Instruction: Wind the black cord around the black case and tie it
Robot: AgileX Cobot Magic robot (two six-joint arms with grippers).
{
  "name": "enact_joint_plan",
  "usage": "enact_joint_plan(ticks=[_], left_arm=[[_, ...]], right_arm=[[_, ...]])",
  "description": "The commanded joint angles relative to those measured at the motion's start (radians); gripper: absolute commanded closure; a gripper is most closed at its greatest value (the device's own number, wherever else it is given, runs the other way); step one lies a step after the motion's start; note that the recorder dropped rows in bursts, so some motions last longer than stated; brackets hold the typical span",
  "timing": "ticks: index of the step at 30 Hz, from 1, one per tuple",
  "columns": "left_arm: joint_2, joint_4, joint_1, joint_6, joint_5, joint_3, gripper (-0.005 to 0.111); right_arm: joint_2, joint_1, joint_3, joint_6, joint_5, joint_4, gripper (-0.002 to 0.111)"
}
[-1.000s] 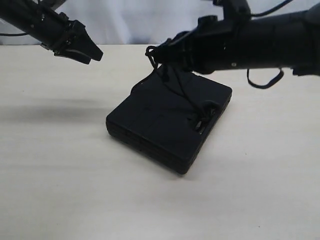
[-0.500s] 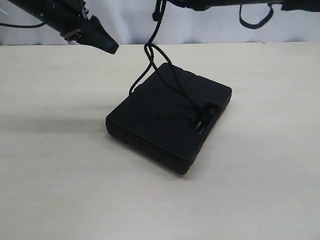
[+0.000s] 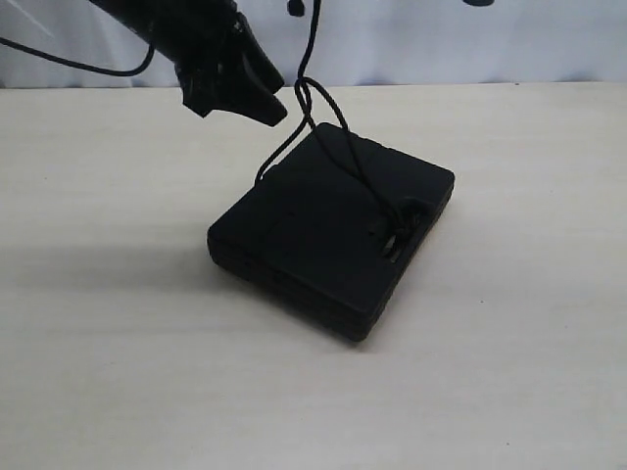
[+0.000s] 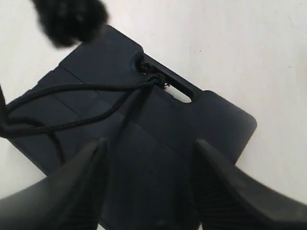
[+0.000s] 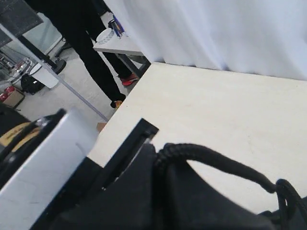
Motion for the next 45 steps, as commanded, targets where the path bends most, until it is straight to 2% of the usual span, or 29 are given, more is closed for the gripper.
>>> enact_joint_plan(ticks=[1,7,11,22,28,36,38,40,41,45], left_arm=[[-0.007,-0.009,-0.015,0.032,-0.109,-0.005,0.058],[-0.007,-0.110,-0.017,0.113,-0.211,-0.005,0.058],[0.019,-0.269,-0.017,0.230,-0.212,-0.005,0.058],[0.116,-0.440,-0.020,0.367,-0.270,-0.005,0.058],[0.156,-0.450,-0.056,0.397,-0.277,-0.005,0.058],[0.162,-0.481,-0.068,0.397,-0.390,-0.005,0.059],[0.162,-0.481,-0.068,0.395,-0.385,-0.005,0.072],[0.162,-0.481,-0.068,0.395,-0.344,-0.005,0.100],[0.162,-0.481,-0.068,0.395,-0.331,-0.005,0.107],[0.162,-0.481,-0.075,0.395,-0.317,-0.005,0.107]], right_arm=[[0.002,-0.062,-0.011,0.035,0.084,-0.009,0.104],[0.002,-0.098,-0.011,0.033,0.126,0.021,0.104],[0.002,-0.098,-0.011,0.033,0.119,0.025,0.104],[0.000,-0.098,-0.011,0.062,0.154,0.025,0.104],[0.000,-0.107,-0.011,0.086,0.204,0.025,0.104],[0.000,-0.156,-0.011,0.115,0.261,0.025,0.104],[0.000,-0.156,-0.011,0.115,0.252,0.025,0.104],[0.000,-0.156,-0.011,0.115,0.250,0.025,0.104],[0.000,-0.156,-0.011,0.115,0.250,0.025,0.104],[0.000,-0.156,-0.011,0.121,0.250,0.025,0.104]])
